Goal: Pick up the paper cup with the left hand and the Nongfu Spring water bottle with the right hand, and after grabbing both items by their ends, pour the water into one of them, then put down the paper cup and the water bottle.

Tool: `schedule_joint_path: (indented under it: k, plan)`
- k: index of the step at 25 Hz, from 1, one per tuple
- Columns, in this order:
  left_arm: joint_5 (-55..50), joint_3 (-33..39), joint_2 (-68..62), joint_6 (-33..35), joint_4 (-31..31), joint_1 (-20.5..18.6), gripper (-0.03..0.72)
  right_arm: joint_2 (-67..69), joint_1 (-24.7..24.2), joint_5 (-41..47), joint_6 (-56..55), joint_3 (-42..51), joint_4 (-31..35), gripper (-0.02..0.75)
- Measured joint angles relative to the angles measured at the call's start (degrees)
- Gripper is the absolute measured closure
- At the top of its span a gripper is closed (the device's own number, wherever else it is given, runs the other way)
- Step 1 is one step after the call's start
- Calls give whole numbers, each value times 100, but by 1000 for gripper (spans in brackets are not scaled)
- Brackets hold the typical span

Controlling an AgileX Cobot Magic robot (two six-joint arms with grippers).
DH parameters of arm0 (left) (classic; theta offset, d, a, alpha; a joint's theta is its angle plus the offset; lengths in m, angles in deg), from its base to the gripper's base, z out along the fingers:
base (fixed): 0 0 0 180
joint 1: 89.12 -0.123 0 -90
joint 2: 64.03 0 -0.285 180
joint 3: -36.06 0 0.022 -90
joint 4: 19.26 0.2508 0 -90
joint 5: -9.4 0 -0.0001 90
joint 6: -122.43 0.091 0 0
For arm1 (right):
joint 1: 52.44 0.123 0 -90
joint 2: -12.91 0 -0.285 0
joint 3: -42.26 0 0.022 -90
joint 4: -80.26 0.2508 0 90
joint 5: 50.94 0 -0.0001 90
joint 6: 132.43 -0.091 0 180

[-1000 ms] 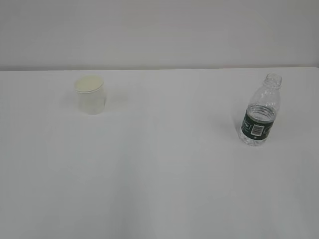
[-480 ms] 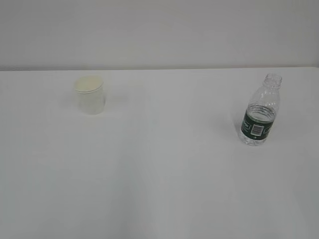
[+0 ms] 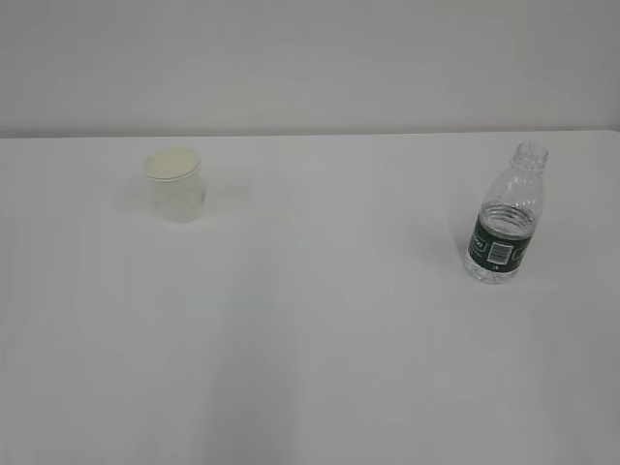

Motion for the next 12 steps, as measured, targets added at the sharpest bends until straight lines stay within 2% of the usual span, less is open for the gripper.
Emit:
schedule_joint_path:
  k: [5, 7, 12]
  plan:
    - [965, -310, -659, 0, 20, 62, 263, 987, 0, -1308, 43, -190, 581, 182]
    - [1173, -319, -852, 0, 333, 88, 263, 1397, 0, -1739, 189, -256, 615, 183]
    - [1628, -319, -1101, 0, 562, 97, 263, 1962, 0, -2214, 807, -378, 638, 183]
